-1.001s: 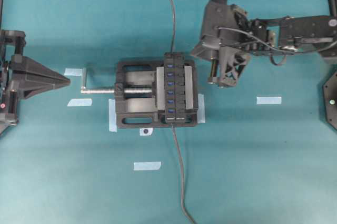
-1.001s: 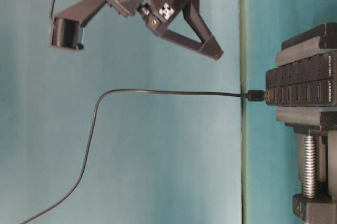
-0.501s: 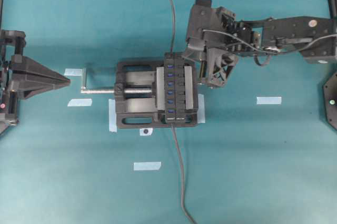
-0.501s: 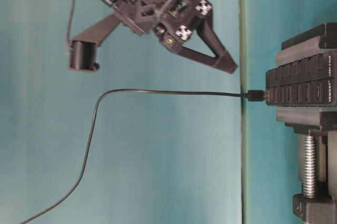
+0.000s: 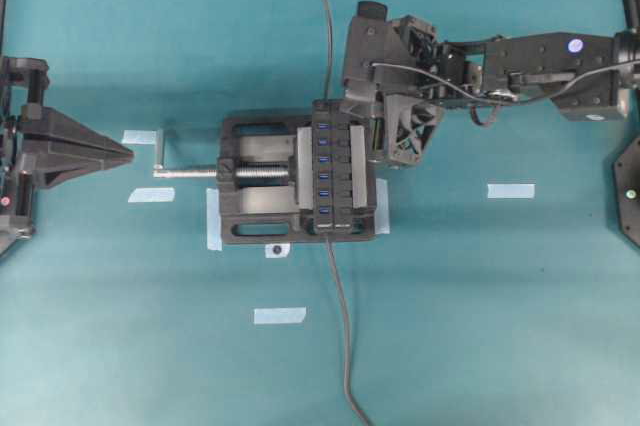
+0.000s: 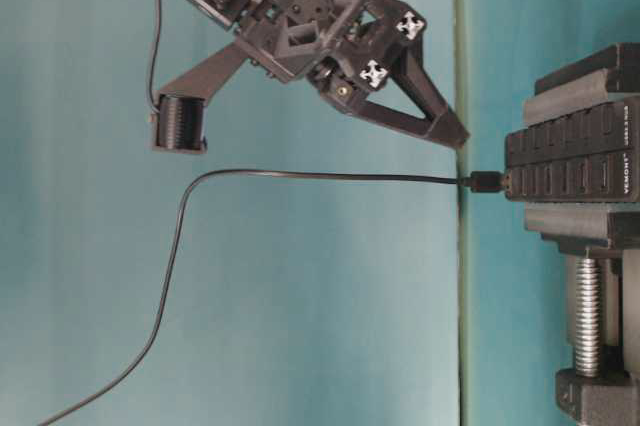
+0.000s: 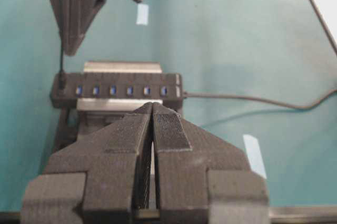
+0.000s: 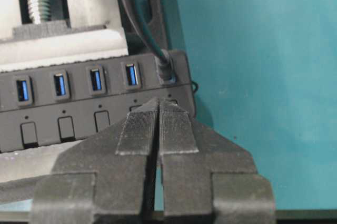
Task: Insert the USB into the center port of the fixed hub
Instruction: 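Move the right gripper over the hub toward the plugged USB cable, then close the right gripper on the USB plug at the hub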
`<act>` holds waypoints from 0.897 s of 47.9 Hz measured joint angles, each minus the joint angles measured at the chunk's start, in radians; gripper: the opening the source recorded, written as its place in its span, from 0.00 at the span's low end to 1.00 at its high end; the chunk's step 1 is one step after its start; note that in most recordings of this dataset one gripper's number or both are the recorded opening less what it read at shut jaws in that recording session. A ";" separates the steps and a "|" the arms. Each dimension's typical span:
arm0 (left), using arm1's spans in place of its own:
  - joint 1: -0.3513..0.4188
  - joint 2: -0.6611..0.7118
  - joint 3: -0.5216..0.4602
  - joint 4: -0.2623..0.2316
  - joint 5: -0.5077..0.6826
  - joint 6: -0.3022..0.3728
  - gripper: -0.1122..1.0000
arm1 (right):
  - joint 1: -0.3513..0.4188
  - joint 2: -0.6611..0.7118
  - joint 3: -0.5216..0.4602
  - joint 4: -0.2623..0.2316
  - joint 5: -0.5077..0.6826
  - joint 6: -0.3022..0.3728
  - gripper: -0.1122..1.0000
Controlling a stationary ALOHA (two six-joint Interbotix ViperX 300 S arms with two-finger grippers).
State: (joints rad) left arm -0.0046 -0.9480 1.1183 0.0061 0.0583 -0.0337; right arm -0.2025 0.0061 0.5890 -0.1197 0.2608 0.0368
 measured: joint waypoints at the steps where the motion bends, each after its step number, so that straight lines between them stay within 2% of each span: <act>1: 0.000 0.000 0.000 0.002 0.002 0.000 0.10 | 0.000 0.002 0.000 0.000 -0.002 0.000 0.11; 19: 0.000 -0.002 0.000 0.000 0.002 0.000 0.10 | -0.008 0.011 -0.002 0.000 -0.006 -0.002 0.12; 32: 0.000 -0.002 0.000 0.002 0.000 0.000 0.10 | -0.009 0.011 -0.009 0.000 -0.034 -0.003 0.18; 39: 0.000 -0.002 0.000 0.000 0.002 0.000 0.10 | -0.009 0.011 -0.009 0.000 -0.054 -0.005 0.30; 43: 0.000 -0.002 0.000 0.002 0.002 0.000 0.10 | -0.009 0.011 -0.009 0.000 -0.055 -0.005 0.47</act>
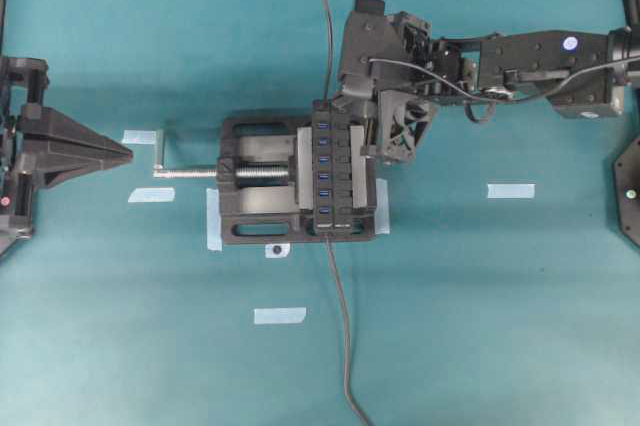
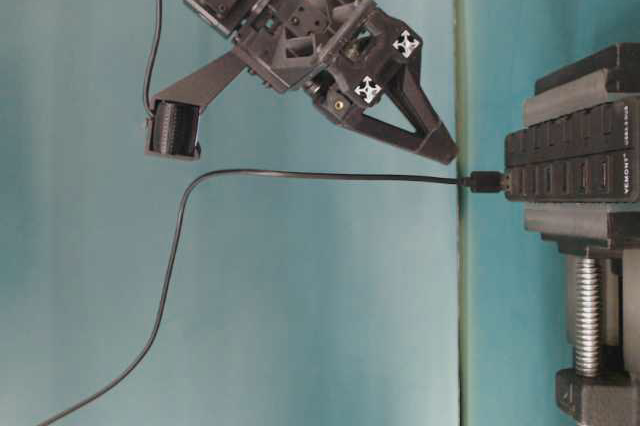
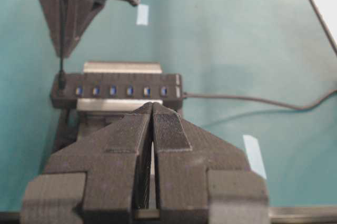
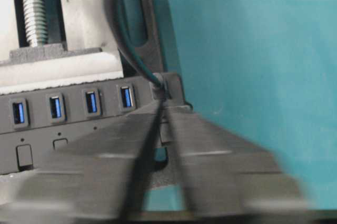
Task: Insert the USB into the center port of the fixed hub
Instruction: 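Close the right gripper on the USB plug at the hub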
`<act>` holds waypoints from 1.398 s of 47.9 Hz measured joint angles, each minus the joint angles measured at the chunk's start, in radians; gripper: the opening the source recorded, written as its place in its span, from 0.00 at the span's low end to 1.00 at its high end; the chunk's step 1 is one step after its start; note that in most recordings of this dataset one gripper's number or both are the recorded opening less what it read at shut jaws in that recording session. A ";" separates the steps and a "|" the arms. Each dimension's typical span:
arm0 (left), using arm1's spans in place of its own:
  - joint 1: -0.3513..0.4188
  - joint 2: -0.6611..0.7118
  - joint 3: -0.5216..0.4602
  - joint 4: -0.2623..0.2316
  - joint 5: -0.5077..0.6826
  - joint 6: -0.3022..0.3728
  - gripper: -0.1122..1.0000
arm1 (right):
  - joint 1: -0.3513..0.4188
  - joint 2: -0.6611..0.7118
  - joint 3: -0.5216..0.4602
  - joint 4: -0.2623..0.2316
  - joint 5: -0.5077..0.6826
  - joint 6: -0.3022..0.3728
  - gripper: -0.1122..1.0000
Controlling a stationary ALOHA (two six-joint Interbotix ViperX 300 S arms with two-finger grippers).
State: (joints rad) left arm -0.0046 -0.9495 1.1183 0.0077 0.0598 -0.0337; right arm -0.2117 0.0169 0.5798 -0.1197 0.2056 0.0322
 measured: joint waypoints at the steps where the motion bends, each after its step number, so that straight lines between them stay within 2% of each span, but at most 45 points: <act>1: 0.000 0.000 0.000 0.000 0.000 0.000 0.10 | 0.000 0.000 0.000 0.000 0.000 -0.002 0.52; 8: 0.000 0.000 0.000 -0.002 0.000 0.000 0.10 | 0.000 0.005 -0.003 0.000 -0.002 0.000 0.83; 11: 0.000 0.000 0.000 0.000 0.000 0.000 0.10 | 0.000 0.009 -0.006 0.000 -0.003 0.000 0.87; 32: 0.000 -0.002 0.000 -0.002 0.000 0.000 0.10 | 0.000 0.077 -0.040 0.000 -0.011 0.000 0.84; 44: 0.000 -0.003 0.000 0.000 0.000 -0.006 0.10 | -0.005 0.086 -0.049 0.000 -0.017 -0.011 0.76; 56: 0.000 -0.003 0.000 -0.002 0.000 -0.009 0.10 | -0.006 0.087 -0.049 0.000 -0.021 -0.012 0.65; 67: 0.000 -0.003 0.000 0.000 0.000 -0.011 0.10 | -0.006 0.089 -0.049 0.000 -0.037 -0.011 0.45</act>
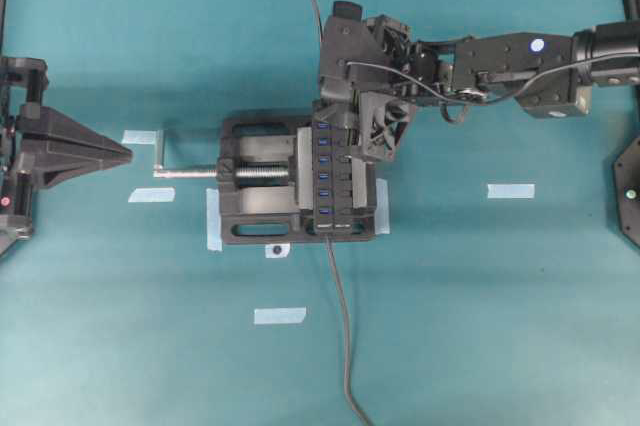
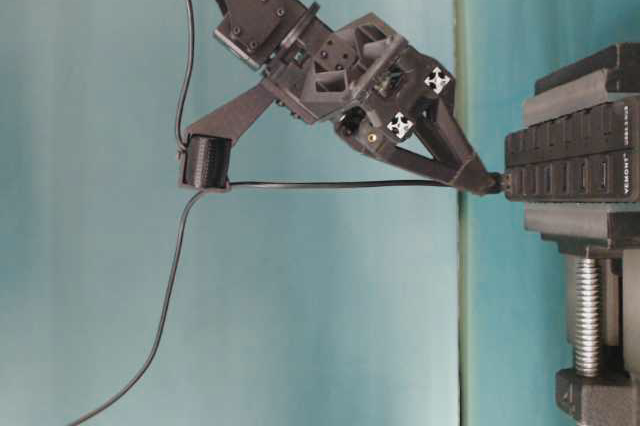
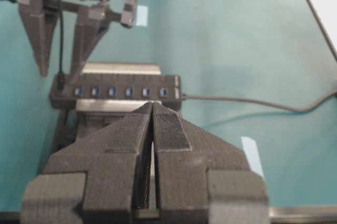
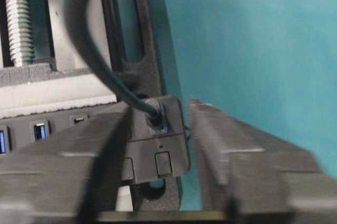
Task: Insert the USB into the center port of the fixed hub
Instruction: 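Close the right gripper on the USB plug at the hub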
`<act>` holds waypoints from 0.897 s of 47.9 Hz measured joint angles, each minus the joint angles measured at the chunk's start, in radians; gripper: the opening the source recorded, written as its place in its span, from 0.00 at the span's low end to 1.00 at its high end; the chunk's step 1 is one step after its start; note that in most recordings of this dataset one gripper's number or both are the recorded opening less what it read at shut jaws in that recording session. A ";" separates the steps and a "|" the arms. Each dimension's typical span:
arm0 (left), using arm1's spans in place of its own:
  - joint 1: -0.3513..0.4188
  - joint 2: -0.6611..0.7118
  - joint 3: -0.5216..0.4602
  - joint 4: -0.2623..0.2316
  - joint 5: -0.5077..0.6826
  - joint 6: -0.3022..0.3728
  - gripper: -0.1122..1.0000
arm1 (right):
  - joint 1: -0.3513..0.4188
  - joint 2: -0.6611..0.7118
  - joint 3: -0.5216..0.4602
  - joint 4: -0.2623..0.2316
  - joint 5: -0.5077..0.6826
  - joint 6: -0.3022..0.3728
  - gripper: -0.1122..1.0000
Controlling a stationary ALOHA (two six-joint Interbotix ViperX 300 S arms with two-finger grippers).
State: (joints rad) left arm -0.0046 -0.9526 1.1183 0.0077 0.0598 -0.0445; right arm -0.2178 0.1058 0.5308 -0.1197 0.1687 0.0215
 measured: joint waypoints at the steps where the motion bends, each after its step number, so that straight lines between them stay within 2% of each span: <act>1: 0.000 0.000 0.000 -0.002 0.000 0.000 0.10 | 0.000 0.000 0.000 0.000 0.000 -0.002 0.43; 11: 0.000 0.000 0.000 0.000 0.000 -0.002 0.10 | 0.005 0.000 -0.002 0.000 -0.002 -0.002 0.26; 16: 0.000 0.000 0.000 -0.002 0.000 -0.002 0.10 | 0.008 0.000 0.000 0.000 -0.002 -0.002 0.21; 43: 0.000 -0.014 0.000 0.000 0.000 -0.002 0.10 | 0.009 -0.002 -0.005 0.000 0.011 -0.002 0.19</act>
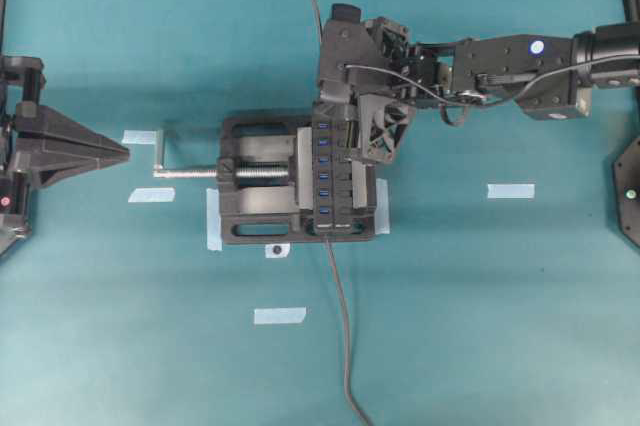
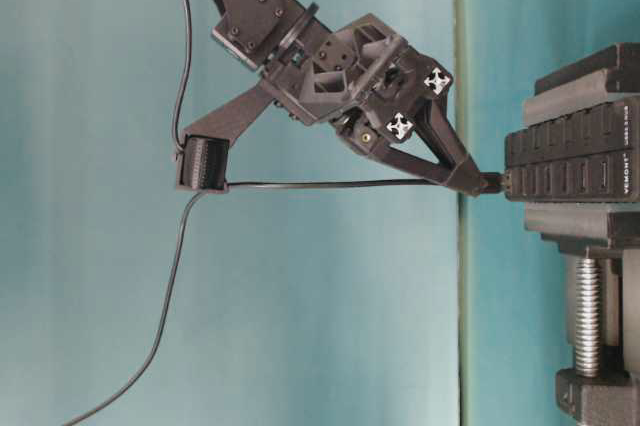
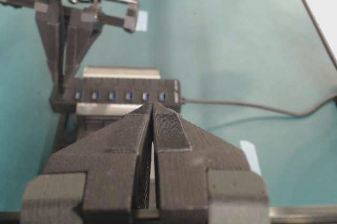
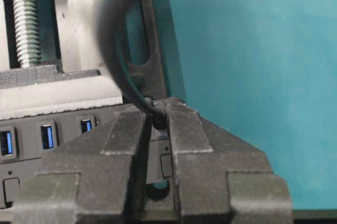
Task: Insert the USB into the center port of the fixed hub
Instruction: 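Close the right gripper on the USB plug at the hub, then pull the USB plug out of the hub with the right gripper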
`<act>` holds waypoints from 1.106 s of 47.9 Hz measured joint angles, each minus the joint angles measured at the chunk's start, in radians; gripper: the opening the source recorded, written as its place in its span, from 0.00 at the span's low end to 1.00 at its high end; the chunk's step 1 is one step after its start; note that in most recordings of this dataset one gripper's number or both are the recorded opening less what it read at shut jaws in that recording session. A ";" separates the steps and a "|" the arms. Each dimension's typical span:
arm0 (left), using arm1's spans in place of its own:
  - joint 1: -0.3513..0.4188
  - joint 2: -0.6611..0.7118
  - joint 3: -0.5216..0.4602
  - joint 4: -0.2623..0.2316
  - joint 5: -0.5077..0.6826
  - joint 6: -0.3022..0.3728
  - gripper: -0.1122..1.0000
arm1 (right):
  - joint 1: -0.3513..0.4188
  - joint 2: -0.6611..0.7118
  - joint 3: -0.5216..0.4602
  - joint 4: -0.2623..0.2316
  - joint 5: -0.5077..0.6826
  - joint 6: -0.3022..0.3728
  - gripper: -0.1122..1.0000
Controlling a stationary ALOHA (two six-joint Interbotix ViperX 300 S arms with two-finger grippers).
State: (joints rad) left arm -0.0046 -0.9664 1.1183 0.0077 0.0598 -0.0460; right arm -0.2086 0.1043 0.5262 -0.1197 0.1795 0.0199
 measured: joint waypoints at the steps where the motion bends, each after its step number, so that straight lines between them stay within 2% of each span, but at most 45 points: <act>1: 0.000 0.000 0.000 -0.002 0.000 0.000 0.10 | 0.000 0.000 0.002 0.000 0.000 -0.002 0.19; 16: 0.000 0.000 0.000 -0.002 0.000 0.000 0.10 | 0.002 -0.021 -0.017 0.002 0.012 -0.002 0.18; 53: 0.000 -0.009 0.000 0.000 0.014 -0.002 0.10 | 0.043 -0.100 -0.055 0.005 0.143 0.000 0.18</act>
State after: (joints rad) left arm -0.0046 -0.9756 1.1183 0.0077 0.0736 -0.0476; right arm -0.1657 0.0046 0.4709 -0.1150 0.3221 0.0199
